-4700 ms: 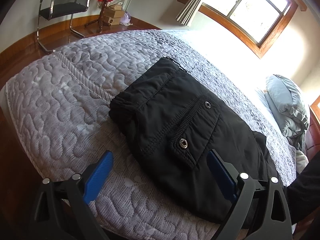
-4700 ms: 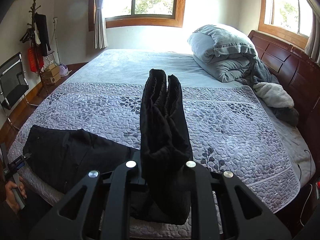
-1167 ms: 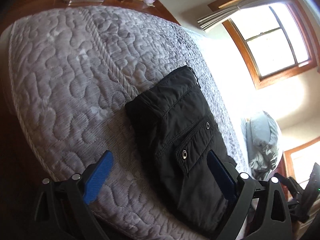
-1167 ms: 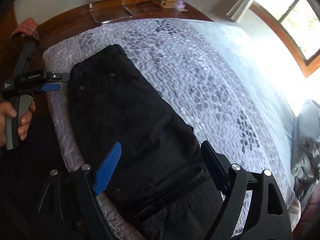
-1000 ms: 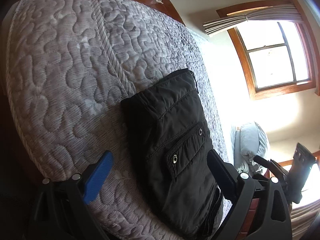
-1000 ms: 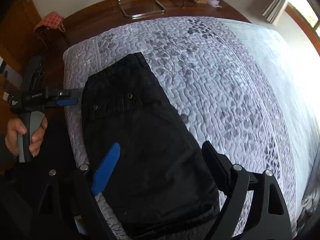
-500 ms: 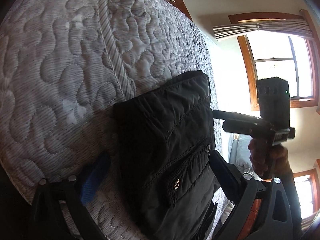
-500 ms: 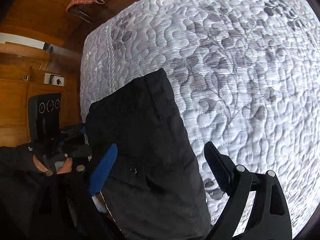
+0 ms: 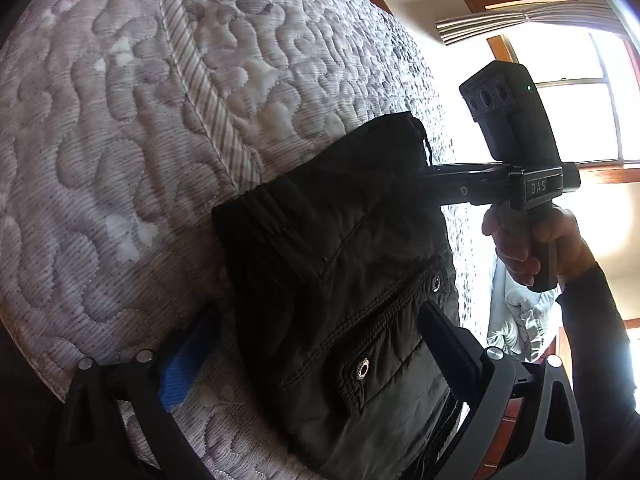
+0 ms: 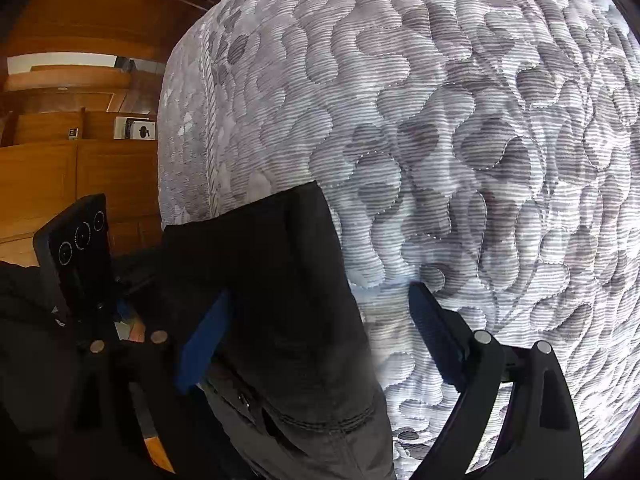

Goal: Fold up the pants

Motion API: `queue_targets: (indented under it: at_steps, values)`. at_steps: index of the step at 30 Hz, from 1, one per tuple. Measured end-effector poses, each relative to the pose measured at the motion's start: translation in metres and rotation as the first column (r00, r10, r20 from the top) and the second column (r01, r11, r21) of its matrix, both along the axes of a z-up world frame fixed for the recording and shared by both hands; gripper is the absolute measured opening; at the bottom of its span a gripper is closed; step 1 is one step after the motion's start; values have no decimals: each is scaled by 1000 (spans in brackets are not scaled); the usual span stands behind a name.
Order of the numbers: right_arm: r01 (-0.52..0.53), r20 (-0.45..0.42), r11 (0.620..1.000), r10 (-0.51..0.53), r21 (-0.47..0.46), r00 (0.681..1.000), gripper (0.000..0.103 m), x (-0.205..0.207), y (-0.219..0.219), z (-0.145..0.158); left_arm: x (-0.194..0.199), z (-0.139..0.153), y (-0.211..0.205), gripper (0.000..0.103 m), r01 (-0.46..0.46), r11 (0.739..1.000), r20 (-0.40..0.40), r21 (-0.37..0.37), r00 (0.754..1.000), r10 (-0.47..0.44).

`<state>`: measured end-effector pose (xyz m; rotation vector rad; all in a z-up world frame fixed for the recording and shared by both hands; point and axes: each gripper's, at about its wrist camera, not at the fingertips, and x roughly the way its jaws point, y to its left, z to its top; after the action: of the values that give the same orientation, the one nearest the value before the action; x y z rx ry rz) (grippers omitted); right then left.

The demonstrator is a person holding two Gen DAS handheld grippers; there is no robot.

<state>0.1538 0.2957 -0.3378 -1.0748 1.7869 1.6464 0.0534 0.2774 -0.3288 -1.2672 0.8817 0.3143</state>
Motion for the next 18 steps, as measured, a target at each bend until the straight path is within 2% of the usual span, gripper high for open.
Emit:
queue_targets:
  at_steps: [6, 9, 12, 14, 18]
  values:
    - [-29, 8, 999, 29, -26, 1000, 90, 3, 8, -1, 1, -1, 12, 99, 15, 1000, -4, -17, 1000, -15]
    - [-42, 13, 999, 42, -28, 999, 90, -8, 15, -2, -10, -1, 23, 99, 11, 999, 25, -43, 1000, -9]
    - [-40, 3, 999, 40, -34, 999, 90, -18, 26, -2, -39, -8, 38, 98, -73, 990, 98, -120, 992, 85]
    - [-34, -15, 999, 34, -30, 999, 90, -18, 28, 2, -45, -15, 45, 98, -101, 980, 118, -169, 985, 122]
    - [-43, -55, 999, 42, -22, 998, 90, -25, 34, 2, -39, -16, 48, 99, -99, 985, 103, -143, 988, 114]
